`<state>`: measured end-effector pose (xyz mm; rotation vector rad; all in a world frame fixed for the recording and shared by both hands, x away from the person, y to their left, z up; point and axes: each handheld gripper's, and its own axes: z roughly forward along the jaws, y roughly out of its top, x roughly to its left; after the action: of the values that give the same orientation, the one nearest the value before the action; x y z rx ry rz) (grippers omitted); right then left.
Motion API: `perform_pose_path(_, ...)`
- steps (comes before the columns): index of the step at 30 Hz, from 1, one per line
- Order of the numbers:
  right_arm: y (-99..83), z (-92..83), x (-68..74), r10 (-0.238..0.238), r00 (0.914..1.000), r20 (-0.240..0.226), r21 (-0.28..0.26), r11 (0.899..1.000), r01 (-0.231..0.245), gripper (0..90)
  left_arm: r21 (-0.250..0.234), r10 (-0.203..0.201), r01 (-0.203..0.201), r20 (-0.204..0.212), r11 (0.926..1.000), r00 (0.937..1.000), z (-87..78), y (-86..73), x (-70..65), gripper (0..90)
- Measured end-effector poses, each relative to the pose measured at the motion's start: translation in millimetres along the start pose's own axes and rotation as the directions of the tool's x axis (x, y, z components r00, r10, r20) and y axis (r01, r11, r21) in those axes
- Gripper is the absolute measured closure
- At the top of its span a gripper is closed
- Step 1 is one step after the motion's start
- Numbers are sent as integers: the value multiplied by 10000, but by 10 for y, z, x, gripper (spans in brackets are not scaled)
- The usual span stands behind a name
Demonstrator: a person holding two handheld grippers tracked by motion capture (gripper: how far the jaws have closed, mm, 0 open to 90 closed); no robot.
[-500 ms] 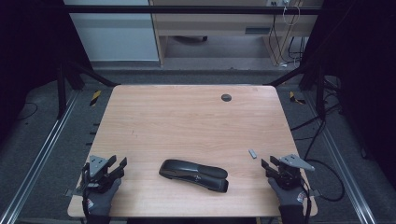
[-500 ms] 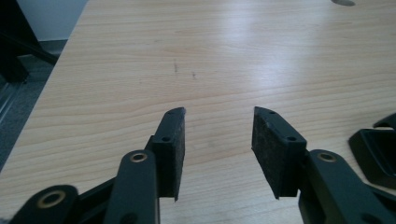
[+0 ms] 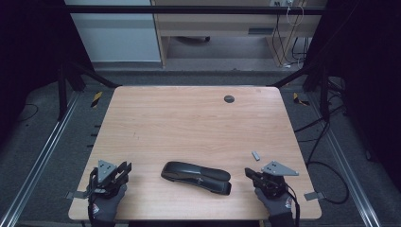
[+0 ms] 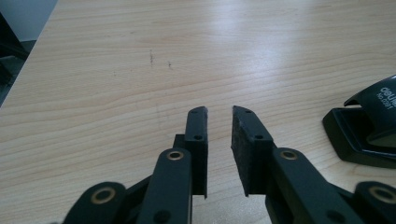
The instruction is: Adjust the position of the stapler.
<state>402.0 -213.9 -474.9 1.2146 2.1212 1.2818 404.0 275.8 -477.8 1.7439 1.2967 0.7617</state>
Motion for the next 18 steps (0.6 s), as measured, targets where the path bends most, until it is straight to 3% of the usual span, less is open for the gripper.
perform_pose_path(8,-49,165,335,-182,9889,-1477,350,9991,236,900,127,49,-50,36,9999,10000,13,-14,-22,833)
perform_pose_path(18,-180,270,578,-354,9726,-2298,923,9940,580,900,199,205,-207,92,9996,9997,24,-22,-64,855)
